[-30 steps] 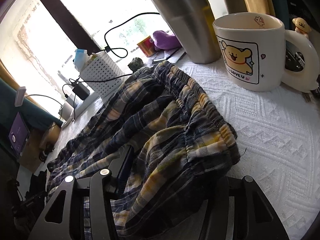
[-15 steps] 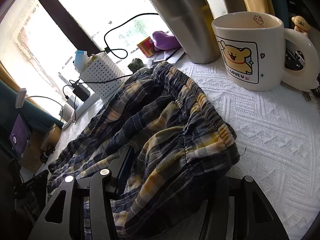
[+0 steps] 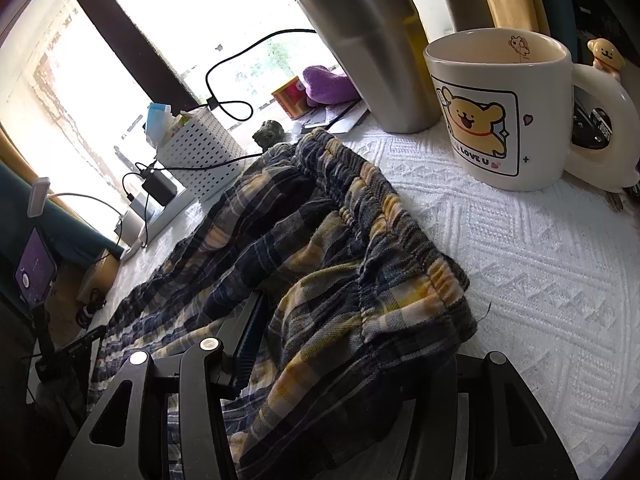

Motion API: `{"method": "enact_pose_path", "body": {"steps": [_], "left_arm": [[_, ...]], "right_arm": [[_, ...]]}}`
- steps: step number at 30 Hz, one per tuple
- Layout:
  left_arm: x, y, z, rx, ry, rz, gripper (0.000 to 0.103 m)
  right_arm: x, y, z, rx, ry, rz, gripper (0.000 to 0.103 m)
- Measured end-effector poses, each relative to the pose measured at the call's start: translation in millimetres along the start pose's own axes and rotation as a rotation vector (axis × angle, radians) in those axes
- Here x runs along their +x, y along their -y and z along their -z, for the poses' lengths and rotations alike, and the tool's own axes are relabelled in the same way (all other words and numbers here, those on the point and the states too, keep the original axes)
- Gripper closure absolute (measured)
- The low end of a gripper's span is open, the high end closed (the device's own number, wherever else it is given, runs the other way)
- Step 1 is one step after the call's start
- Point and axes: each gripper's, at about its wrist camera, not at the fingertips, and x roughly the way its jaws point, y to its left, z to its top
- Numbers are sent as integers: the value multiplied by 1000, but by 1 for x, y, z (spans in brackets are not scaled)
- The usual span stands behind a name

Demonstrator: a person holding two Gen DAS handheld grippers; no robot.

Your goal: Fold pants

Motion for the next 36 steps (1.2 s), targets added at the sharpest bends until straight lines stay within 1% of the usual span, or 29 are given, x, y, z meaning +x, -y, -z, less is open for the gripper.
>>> {"method": "enact_pose_path", "body": {"steps": [1, 2, 3, 4, 5, 10, 16, 22, 24, 26, 27, 30, 36], "left_arm": [[-2, 1, 1, 2, -7, 4, 101], [-5, 2, 1, 6, -10, 12, 94], [-9, 1, 2, 7, -6, 17, 88], [-15, 1, 4, 6, 6, 16, 71], [-19, 1, 6, 6, 14, 13, 62], [-43, -4, 15, -3, 51, 1, 61], [-59, -5, 31, -12, 55, 8, 61], [-79, -9, 49, -66, 99, 50, 61], [-88, -11, 54, -85, 119, 61, 59], [-97, -14, 59, -102, 139, 71, 51], [-101, -16, 61, -108, 148, 73, 50], [-111, -21, 69, -116, 169, 81, 49], [-123, -34, 81, -119, 187, 71, 49]], "right_arm": [[0, 0, 0, 2, 2, 1, 55], [-1, 1, 0, 7, 6, 6, 59], [-2, 3, 0, 17, 10, 6, 67], [-3, 6, -1, 30, 19, 3, 74], [-6, 7, 0, 38, 27, -2, 78], [-16, -2, -1, 11, 58, -2, 86], [-34, -22, -7, -27, 102, -24, 87], [-51, -49, -11, -75, 138, -62, 87], [-56, -60, -12, -97, 147, -73, 87], [-59, -70, -12, -121, 151, -83, 87], [-61, -75, -12, -135, 152, -86, 87], [-64, -91, -11, -170, 155, -95, 87], [-66, -125, -6, -234, 156, -109, 87]]}}
